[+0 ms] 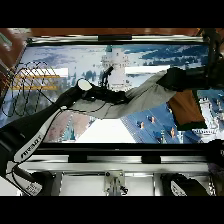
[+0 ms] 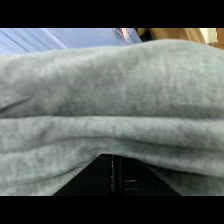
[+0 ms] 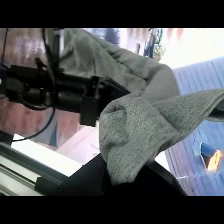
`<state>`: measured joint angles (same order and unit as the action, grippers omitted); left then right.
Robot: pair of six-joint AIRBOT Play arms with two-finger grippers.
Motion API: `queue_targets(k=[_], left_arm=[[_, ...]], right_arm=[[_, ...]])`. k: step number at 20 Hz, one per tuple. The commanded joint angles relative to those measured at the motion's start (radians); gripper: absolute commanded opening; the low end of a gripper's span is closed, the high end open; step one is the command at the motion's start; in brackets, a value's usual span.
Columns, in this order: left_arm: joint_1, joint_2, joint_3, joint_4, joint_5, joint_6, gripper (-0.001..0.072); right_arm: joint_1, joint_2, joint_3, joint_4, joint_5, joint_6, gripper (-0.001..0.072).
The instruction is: Fold the shirts.
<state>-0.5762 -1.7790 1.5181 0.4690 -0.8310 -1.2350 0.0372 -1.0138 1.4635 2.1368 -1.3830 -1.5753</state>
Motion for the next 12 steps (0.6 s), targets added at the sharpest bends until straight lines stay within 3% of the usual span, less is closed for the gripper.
queue_targets(k=[1, 7, 12], left_arm=[[-0.077, -0.014, 0.000, 0.002, 0.082, -0.042, 0.0031], [0.165, 0.153, 0.000, 0.147, -0.146, -0.017, 0.0029], [0.442, 0.404, 0.000, 0.183, -0.241, -0.019, 0.0030]], right_arm=[[0.006, 0.066, 0.001, 0.001, -0.019, 0.046, 0.0069], [0.006, 0.019, 0.001, -0.026, -0.023, 0.050, 0.0069], [0.164, -0.147, 0.001, -0.043, 0.191, 0.048, 0.0069]])
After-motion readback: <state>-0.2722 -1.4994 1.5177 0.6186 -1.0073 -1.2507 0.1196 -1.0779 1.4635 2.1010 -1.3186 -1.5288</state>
